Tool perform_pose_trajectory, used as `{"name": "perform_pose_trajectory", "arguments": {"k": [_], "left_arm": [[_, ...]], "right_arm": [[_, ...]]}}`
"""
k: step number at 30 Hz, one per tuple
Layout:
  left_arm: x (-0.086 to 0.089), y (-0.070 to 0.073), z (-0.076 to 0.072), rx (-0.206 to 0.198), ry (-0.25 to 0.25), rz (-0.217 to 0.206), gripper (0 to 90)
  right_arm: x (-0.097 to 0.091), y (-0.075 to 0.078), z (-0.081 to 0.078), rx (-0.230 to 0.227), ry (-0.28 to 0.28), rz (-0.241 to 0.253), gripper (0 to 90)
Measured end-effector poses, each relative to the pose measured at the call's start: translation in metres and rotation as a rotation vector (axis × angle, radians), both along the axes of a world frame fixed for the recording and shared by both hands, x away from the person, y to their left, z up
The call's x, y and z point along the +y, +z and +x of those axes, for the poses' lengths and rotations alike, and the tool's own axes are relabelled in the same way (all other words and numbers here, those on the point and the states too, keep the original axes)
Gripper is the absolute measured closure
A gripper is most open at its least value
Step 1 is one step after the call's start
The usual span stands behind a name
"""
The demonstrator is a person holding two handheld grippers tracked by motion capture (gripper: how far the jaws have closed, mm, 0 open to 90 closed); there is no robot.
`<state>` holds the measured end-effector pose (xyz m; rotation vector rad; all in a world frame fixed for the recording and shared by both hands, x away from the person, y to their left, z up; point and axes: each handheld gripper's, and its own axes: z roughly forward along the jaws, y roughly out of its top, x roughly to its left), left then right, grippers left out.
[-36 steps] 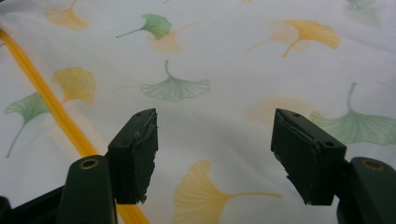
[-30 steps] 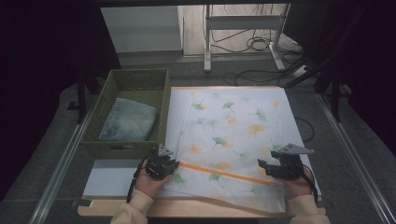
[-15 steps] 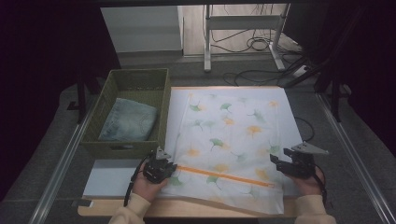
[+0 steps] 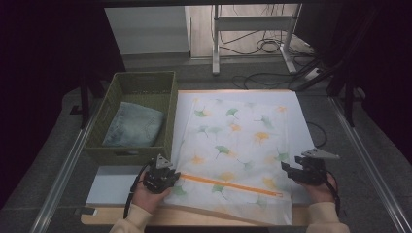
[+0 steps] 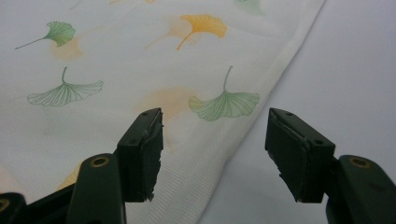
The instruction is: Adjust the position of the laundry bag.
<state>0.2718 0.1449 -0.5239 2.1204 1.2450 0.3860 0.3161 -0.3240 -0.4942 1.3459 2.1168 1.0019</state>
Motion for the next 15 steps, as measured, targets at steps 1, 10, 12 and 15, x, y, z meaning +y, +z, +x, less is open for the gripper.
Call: {"name": "perform_pose_trajectory", "arguments": {"k": [1, 10, 12, 15], "left_arm": [[0.000, 0.001, 0.000, -0.009, 0.000, 0.004, 66.5], [0.004, 0.012, -0.001, -0.014, -0.024, -0.086, 39.8], [0.004, 0.014, -0.001, -0.017, -0.024, -0.089, 38.0], [0.005, 0.016, -0.001, -0.023, -0.025, -0.088, 37.0]], "right_arm": [[0.001, 0.000, 0.000, 0.000, 0.003, -0.005, 37.2], [0.004, 0.007, 0.004, 0.050, 0.007, -0.011, 38.5], [0.003, 0.008, 0.005, 0.060, -0.003, -0.001, 39.6], [0.002, 0.008, 0.006, 0.072, -0.023, 0.008, 40.7]]}}
